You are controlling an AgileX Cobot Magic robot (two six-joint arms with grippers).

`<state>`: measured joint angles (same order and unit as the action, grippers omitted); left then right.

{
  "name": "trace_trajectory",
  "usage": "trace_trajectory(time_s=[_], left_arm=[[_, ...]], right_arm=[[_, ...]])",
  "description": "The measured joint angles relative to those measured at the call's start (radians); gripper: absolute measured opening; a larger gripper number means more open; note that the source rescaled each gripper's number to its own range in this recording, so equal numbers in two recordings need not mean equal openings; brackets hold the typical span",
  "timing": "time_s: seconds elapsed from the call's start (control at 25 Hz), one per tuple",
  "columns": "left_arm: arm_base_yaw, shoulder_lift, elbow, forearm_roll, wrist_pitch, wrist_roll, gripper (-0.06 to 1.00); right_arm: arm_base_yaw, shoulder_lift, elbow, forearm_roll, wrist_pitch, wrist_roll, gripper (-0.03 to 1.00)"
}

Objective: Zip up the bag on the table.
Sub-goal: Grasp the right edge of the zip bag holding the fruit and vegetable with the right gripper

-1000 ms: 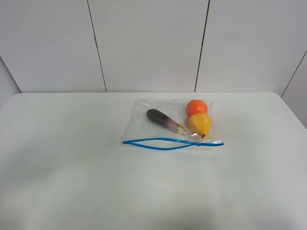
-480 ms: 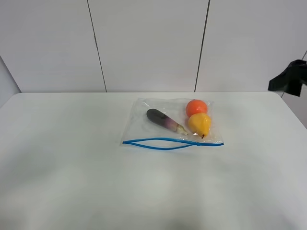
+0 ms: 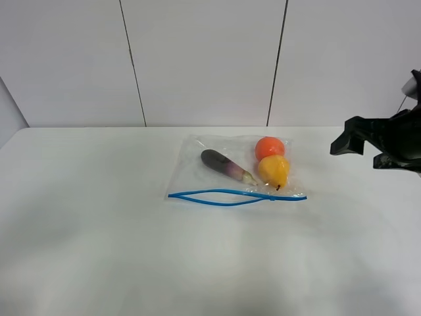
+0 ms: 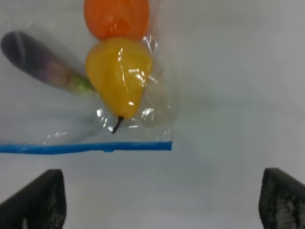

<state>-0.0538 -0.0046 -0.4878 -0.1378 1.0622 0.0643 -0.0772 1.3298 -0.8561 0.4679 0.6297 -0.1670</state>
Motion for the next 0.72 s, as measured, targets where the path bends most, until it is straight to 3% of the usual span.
trace_trajectory(time_s=[0.28, 0.72], left_arm=[[0.000, 0.000, 0.000, 0.000, 0.000, 0.000, 1.00], [0.000, 0.000, 0.000, 0.000, 0.000, 0.000, 1.00]], right_arm=[[0.000, 0.174, -0.001, 0.152, -0.028, -0.079, 0.93], [0.000, 0.346, -0.002, 0.297, -0.105, -0.200, 0.93]])
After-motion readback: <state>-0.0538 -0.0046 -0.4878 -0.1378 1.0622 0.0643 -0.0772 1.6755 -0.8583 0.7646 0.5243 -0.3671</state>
